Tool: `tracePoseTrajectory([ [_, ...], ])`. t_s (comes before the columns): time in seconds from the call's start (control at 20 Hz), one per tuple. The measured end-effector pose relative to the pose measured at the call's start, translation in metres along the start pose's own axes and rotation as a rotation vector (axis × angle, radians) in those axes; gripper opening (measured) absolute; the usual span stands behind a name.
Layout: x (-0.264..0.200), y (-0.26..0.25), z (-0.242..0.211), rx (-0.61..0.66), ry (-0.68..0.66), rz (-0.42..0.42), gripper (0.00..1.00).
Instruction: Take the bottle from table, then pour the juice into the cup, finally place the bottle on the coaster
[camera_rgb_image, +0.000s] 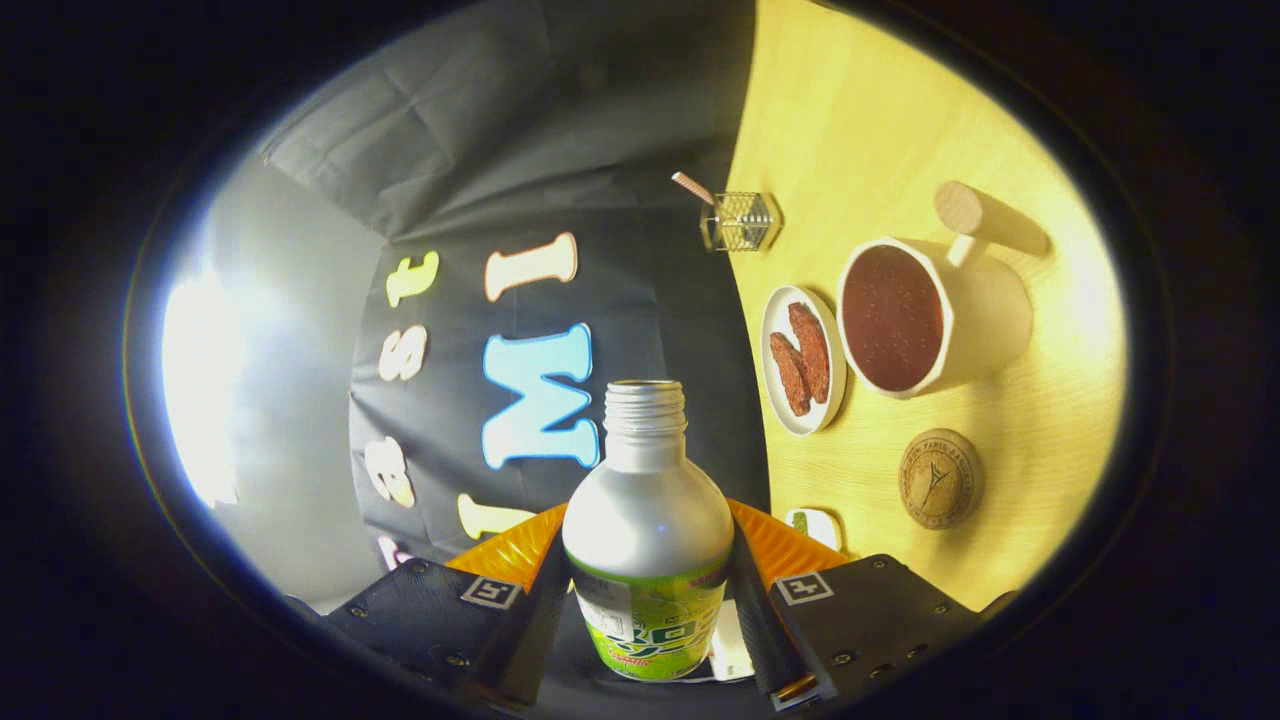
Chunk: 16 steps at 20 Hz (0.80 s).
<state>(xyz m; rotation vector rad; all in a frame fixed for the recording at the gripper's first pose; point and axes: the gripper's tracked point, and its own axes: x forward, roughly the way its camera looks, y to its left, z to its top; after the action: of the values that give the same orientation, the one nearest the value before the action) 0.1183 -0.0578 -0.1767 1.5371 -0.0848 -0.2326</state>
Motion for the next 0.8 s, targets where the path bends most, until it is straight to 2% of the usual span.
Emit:
tracePoseTrajectory([
  [0.8,-0.007,0.039,-0.014,-0.981,-0.032,-0.067,0.77],
])
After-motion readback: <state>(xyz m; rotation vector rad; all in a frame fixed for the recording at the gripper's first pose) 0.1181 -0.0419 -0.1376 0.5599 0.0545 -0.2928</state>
